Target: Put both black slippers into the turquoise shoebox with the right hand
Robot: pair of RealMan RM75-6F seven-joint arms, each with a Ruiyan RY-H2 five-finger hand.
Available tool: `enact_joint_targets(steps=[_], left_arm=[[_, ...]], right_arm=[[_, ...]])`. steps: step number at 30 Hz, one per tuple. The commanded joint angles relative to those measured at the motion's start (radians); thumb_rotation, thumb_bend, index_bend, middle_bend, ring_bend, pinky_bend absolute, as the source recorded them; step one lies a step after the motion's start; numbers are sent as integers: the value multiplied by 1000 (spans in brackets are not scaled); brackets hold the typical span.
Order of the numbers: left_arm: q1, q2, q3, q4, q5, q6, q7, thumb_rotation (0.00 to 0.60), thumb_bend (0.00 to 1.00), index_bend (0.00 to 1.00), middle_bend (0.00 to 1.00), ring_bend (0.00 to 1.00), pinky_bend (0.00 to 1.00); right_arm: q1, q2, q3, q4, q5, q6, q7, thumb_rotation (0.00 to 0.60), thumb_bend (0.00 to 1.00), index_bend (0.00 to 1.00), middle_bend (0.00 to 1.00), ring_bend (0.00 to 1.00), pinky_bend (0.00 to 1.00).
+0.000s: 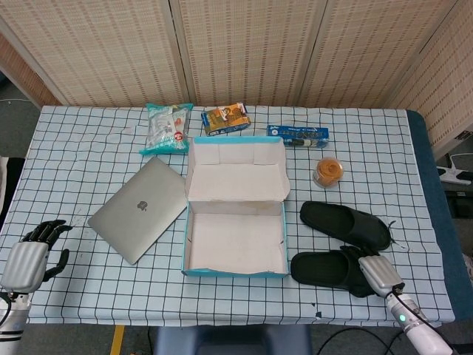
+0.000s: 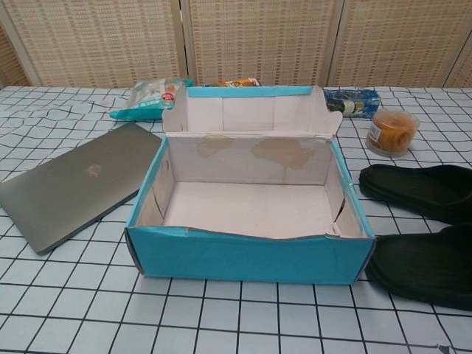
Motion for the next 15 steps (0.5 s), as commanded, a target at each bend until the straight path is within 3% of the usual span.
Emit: enact_joint_targets(steps=[1, 5, 8, 15], left_arm=[[1, 1, 0, -3, -3, -1, -3, 600, 456, 276, 203, 180, 372], [0, 2, 1, -3, 0, -1, 1, 600, 455, 277, 203, 180, 373], [0, 1, 1, -4, -3, -4, 0, 600, 455, 277, 203, 180, 372], [0, 2, 1, -6, -3, -5, 0, 600, 455, 276, 203, 180, 372]], right_arm=[[-7, -13, 4, 14, 4, 16, -5, 600, 53, 267, 290, 119, 181], [-18, -25, 10, 32, 5, 49, -12, 600, 53, 449, 443, 285, 296], [-28, -20, 15, 28, 1, 80, -12, 600, 53, 520, 517, 363, 355], [-69, 72, 24, -69, -45, 211, 3, 600, 53, 576, 584, 427, 406]])
